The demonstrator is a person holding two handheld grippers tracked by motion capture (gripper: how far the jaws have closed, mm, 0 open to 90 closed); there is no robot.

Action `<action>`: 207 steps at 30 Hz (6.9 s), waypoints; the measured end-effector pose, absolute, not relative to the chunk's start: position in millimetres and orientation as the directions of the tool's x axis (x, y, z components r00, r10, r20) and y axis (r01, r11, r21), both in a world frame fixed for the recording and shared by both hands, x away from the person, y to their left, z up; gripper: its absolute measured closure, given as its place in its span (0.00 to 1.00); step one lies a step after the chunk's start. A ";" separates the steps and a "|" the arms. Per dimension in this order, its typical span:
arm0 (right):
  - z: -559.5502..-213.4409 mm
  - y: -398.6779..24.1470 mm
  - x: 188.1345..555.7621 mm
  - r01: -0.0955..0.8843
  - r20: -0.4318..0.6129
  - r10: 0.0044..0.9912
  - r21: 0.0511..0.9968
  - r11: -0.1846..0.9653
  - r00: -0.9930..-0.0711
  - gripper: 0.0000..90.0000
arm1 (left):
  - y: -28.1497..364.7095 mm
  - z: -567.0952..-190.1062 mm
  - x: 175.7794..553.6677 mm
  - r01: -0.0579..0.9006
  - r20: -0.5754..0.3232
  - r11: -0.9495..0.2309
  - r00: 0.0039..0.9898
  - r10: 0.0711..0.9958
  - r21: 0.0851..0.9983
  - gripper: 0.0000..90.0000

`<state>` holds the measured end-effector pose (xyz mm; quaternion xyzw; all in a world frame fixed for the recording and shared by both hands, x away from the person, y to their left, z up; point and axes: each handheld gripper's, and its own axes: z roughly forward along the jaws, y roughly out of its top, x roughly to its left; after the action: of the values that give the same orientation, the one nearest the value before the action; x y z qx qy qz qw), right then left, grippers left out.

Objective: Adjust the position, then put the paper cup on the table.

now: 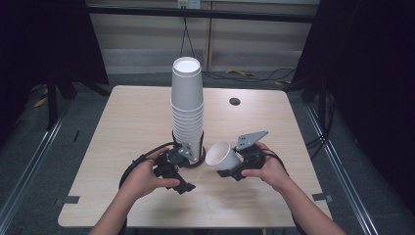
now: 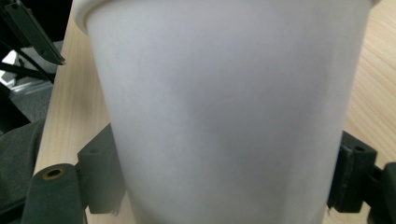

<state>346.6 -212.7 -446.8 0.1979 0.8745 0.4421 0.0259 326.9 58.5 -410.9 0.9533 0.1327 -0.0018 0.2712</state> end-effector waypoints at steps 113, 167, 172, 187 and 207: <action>-466.7 -193.0 339.9 0.256 0.135 0.259 0.813 0.523 -0.957 0.18 | 35.7 -401.1 341.9 0.309 -0.109 -0.707 0.943 0.314 0.637 0.18; -464.2 -188.9 338.8 0.248 0.105 0.272 0.785 0.568 -0.956 0.18 | 26.6 -404.4 337.3 0.189 -0.014 -0.722 0.970 0.241 0.665 0.19; -462.7 -185.3 339.9 0.233 0.089 0.267 0.782 0.578 -0.960 0.19 | 20.8 -405.6 340.6 0.187 -0.017 -0.728 0.972 0.234 0.660 0.14; -458.3 -182.0 340.2 0.214 0.075 0.250 0.777 0.592 -0.965 0.19 | 19.5 -408.0 343.0 0.155 -0.045 -0.695 0.984 0.174 0.702 0.17; -458.7 -186.8 336.9 0.231 0.057 0.277 0.724 0.650 -0.959 0.20 | 30.3 -406.7 336.1 0.164 -0.019 -0.699 0.977 0.211 0.696 0.18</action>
<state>336.9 -186.8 -458.7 0.1397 0.9078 0.3944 0.0291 336.1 30.3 -406.7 0.9211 0.1019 0.0311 0.3745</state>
